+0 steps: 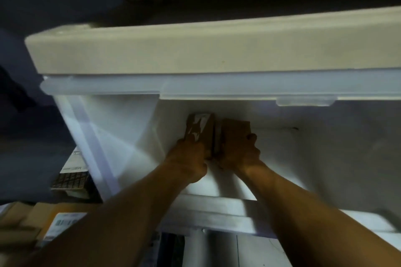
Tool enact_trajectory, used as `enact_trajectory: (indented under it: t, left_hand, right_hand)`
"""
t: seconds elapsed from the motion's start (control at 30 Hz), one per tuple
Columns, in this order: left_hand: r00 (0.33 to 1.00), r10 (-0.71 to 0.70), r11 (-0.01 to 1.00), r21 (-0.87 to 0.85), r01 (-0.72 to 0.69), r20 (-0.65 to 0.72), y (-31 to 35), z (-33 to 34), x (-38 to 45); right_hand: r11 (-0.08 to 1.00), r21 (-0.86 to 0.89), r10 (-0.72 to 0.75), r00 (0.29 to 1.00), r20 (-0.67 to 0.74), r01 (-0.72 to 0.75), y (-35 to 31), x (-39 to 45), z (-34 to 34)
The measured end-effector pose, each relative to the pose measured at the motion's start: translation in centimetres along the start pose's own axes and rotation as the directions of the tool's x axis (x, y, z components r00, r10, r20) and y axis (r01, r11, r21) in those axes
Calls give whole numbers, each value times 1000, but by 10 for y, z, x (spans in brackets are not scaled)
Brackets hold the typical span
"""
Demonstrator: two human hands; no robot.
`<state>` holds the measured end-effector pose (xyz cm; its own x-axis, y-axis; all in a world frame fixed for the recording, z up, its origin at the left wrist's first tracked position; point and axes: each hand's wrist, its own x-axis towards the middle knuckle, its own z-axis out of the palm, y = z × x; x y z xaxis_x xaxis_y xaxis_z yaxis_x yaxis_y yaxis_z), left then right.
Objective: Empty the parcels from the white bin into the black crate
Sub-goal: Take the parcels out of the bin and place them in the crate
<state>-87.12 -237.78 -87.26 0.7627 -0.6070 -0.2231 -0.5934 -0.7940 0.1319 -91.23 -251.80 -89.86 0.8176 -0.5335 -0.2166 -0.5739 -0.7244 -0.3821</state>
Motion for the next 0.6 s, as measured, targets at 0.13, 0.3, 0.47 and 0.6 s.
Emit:
enact_trajectory:
  t: [0.13,0.3,0.47,0.6]
  left_hand:
    - [1000,1,1000,-16,-1,17,4,-10,-11]
    - [1000,18,1000,20,-18,-3,9,-26,-35]
    - [995,71,997,-16,-73,-74,21,-54,-75]
    - [994,12,968,-247,-38,-105,18,-62,-110]
  right_hand:
    - [989,31,145,989,-2,-145,21,-6,-18]
    - [992,0,126,992,20,-126,52,-27,-52]
    - [991,-109,-73,997,-8,72,55,-82,-108]
    - [936,-204,-290,957,7,286,49,-139,-138]
